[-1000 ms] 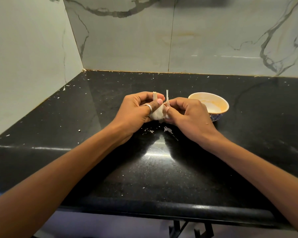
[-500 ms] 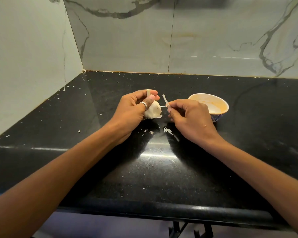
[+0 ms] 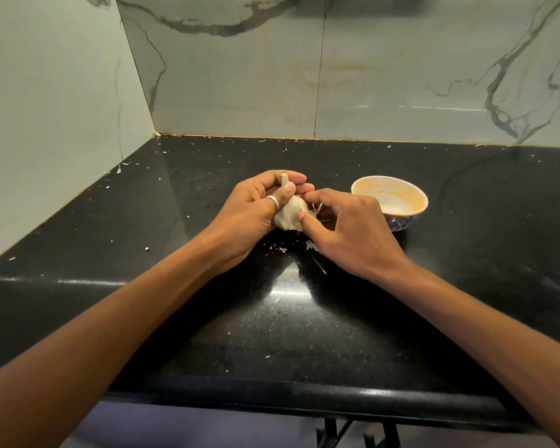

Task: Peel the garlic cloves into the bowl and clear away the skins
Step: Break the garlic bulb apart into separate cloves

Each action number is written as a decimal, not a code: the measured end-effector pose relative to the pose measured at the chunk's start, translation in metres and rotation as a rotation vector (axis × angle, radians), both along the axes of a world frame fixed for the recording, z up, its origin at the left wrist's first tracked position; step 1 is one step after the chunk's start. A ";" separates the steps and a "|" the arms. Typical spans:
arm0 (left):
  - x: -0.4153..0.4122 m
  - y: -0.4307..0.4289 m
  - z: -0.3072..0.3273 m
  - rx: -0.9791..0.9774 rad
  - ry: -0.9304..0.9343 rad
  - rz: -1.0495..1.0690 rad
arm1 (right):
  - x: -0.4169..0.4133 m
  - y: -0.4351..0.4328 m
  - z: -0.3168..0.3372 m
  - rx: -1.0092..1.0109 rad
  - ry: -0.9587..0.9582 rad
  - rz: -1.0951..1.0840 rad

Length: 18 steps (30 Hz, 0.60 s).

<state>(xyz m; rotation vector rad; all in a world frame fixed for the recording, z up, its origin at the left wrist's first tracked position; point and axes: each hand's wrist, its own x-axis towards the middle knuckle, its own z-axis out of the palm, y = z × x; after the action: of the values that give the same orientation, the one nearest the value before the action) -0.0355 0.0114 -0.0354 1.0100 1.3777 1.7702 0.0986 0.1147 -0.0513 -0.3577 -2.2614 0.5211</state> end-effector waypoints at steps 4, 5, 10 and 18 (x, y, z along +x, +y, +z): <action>0.002 0.001 -0.001 0.000 0.020 0.004 | -0.001 0.001 0.001 0.001 0.013 -0.025; 0.003 0.001 -0.001 -0.001 0.024 0.010 | -0.001 0.002 0.000 -0.005 0.020 -0.036; 0.005 0.001 -0.004 -0.014 0.064 0.009 | 0.000 0.003 0.000 -0.032 0.027 -0.067; 0.001 0.001 -0.009 -0.040 0.177 -0.013 | -0.002 0.008 -0.005 -0.125 -0.030 -0.042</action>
<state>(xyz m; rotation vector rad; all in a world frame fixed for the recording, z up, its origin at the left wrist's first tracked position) -0.0345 0.0121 -0.0443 1.1743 1.5038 1.6701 0.0970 0.1225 -0.0559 -0.4778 -2.2511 0.6407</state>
